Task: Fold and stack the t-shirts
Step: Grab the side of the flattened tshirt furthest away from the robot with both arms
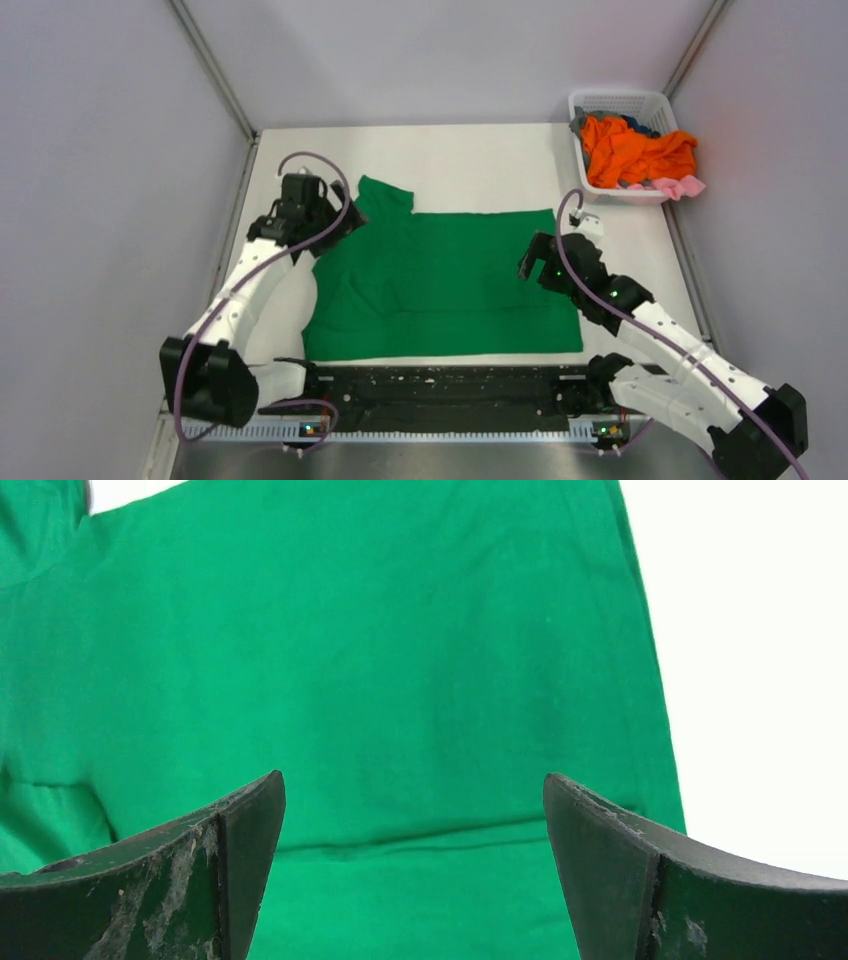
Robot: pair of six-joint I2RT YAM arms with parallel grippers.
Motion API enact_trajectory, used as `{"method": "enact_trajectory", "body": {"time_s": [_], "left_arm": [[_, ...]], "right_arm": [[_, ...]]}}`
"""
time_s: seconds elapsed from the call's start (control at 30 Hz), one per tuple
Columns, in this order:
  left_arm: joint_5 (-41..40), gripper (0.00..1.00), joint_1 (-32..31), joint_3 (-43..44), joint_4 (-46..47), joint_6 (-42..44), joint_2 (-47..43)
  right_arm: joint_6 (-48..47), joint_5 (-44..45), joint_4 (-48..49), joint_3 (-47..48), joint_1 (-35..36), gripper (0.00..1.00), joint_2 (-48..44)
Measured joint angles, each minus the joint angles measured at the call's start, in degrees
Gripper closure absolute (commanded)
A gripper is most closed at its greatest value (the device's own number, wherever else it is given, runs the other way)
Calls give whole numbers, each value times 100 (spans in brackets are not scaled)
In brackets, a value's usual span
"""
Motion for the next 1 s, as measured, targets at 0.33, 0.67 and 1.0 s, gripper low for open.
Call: {"method": "enact_trajectory", "body": {"time_s": [0.33,0.67,1.0], "left_arm": [[-149,2,-2,4393,-116,809,4061],[-866,4,-127,7823,-1054,1314,7281],[-1086,7,-474,7722,-1008,1731,7678]], "right_arm": [[-452,623,389,28,0,1,997],[-647,778,549,61,-103,1,1244],[-715,787,673,48,-188,1,1244]]}}
